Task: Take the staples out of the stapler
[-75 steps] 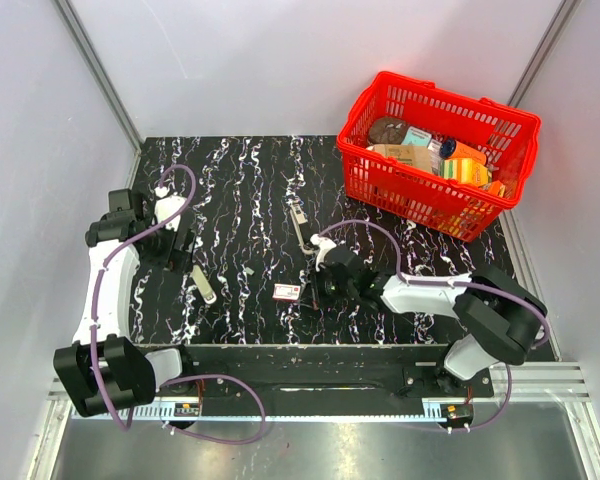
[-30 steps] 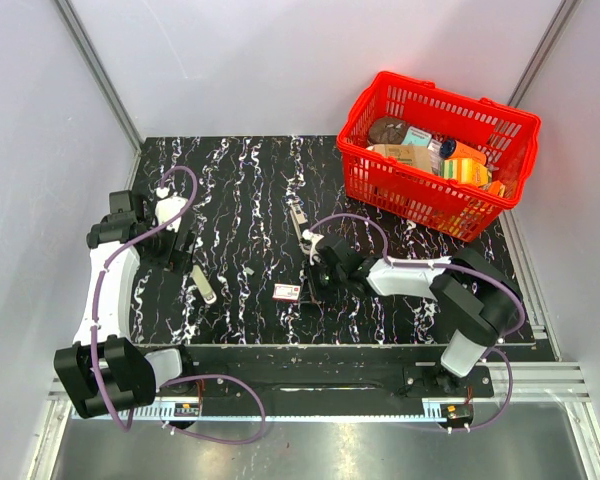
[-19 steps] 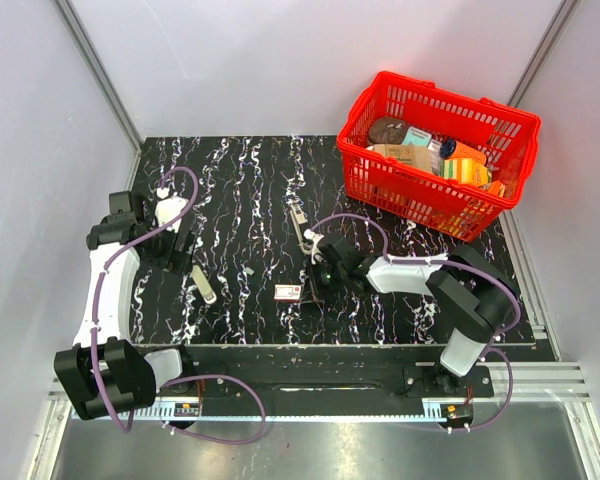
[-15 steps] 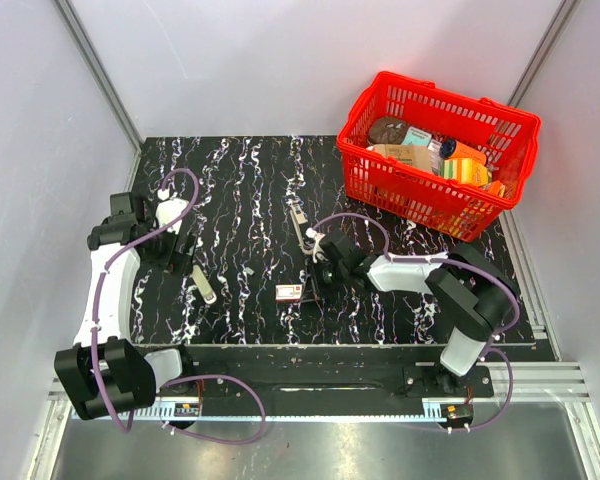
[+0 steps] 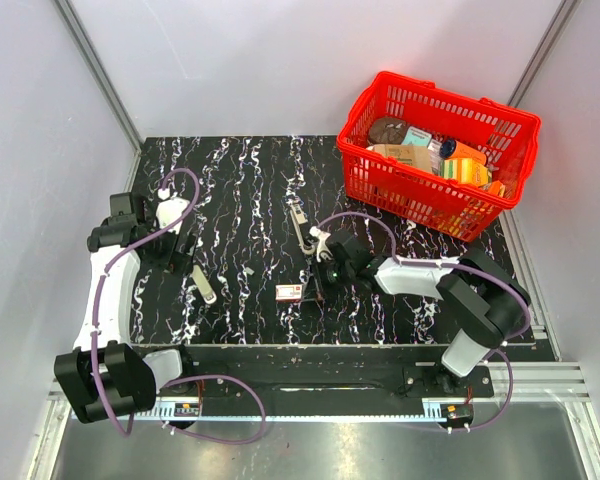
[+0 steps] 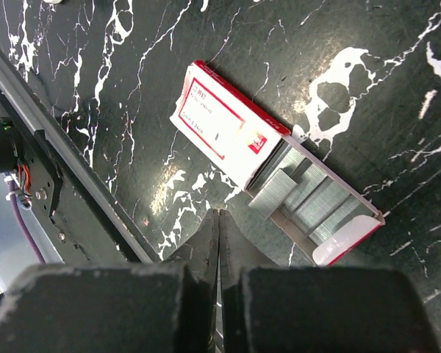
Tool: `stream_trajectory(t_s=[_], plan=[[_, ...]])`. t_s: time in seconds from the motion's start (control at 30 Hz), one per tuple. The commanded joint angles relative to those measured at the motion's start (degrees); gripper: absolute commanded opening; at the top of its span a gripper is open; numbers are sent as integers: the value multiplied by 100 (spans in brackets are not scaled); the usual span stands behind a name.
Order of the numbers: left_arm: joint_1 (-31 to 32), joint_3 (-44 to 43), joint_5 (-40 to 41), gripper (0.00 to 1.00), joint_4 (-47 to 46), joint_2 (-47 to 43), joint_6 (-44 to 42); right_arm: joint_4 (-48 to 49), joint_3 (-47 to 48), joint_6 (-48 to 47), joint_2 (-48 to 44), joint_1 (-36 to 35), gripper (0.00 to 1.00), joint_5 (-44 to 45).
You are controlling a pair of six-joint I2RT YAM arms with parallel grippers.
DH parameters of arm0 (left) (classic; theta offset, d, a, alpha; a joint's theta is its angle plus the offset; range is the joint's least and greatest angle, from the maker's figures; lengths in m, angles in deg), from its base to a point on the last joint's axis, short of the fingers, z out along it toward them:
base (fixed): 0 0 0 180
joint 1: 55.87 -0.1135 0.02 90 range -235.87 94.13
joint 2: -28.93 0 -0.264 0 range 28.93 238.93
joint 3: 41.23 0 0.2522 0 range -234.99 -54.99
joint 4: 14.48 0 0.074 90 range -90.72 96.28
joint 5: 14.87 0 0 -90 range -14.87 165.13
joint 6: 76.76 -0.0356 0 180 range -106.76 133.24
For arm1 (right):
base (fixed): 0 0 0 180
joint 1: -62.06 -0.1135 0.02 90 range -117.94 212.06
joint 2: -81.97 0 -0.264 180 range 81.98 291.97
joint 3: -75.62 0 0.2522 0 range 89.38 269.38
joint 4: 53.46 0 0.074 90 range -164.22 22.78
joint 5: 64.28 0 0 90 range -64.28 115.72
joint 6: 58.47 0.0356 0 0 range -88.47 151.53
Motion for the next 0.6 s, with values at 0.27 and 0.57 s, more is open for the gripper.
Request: stream_trajectory(t_s=[0.27, 0.57], plan=[[151, 60, 6, 99, -114, -131, -71, 305, 27, 84, -78, 205, 0, -161], [151, 60, 32, 99, -114, -157, -115, 138, 212, 119, 194, 249, 0, -134]])
